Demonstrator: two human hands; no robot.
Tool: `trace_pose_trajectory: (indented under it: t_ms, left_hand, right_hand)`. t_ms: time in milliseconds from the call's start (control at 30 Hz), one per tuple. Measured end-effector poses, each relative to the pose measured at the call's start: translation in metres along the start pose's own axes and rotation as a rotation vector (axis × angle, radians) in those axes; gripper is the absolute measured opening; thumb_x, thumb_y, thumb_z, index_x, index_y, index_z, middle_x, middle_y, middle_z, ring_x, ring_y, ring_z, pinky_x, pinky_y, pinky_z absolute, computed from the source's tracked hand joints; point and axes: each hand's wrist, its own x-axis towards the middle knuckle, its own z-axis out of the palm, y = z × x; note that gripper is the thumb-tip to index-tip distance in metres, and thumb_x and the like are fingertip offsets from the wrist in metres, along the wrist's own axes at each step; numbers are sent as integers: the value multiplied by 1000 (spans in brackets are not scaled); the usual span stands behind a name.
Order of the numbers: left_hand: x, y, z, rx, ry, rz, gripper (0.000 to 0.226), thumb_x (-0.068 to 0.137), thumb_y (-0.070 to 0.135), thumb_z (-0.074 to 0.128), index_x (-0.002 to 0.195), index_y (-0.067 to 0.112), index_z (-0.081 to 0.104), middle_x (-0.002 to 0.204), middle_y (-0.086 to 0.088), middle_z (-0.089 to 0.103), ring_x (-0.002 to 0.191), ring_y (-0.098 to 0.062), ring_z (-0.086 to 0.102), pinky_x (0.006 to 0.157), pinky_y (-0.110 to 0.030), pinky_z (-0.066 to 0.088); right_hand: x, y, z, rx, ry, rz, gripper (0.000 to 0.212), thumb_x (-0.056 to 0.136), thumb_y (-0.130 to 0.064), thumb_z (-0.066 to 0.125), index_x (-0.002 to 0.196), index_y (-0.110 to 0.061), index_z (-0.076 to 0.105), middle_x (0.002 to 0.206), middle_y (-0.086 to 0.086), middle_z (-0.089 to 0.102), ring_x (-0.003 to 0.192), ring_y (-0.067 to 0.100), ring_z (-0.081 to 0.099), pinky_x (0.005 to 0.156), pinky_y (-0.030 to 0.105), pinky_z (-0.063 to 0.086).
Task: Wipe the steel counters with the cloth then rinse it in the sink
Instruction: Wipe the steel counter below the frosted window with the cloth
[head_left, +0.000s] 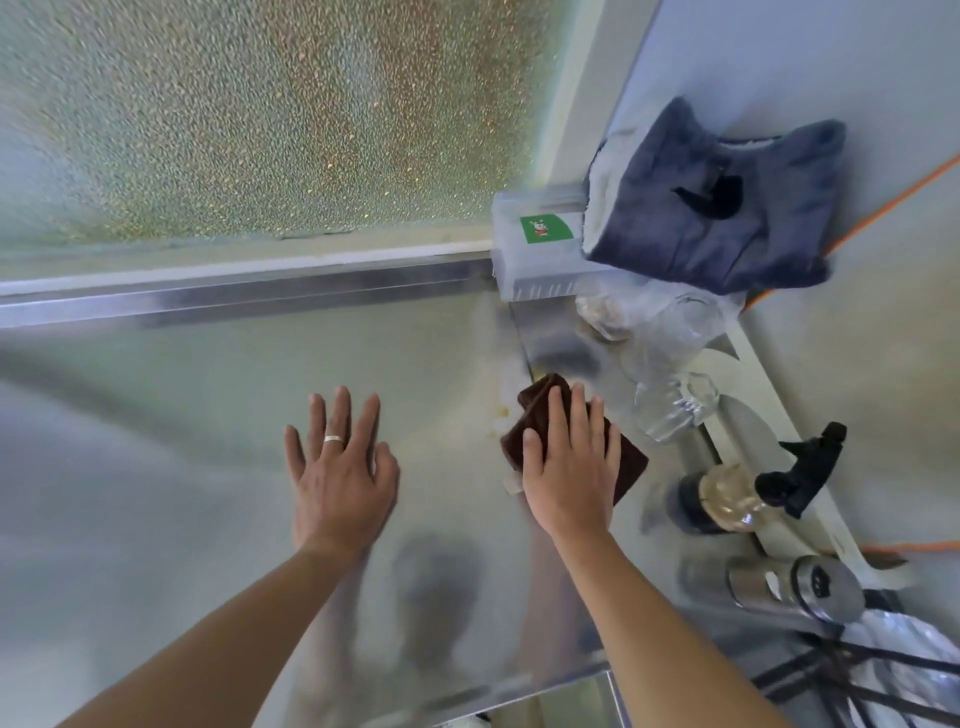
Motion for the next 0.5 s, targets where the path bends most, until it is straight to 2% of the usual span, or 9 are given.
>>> trace_pose_trajectory:
  t_ms: [333,500]
  left_hand:
    - [5,3,1,21,-8,7,65,95,47,26,159,35,28,170,1,17,159,-23,-2,127,-53,0]
    - [6,4,1,24,-17,13,64,96,47,27,159,34,28,170,0,17,158,-23,-2,127,-52,0]
  right_hand:
    - [99,-34,11,29,44,-60,62,104,-50,24,160,-24,30,167,6,27,156,31,18,125,55,17]
    - [105,-39,10,41,52,-126,58,104,-45,28,157,-26,36,165,5,33,155,33,21,124,55,20]
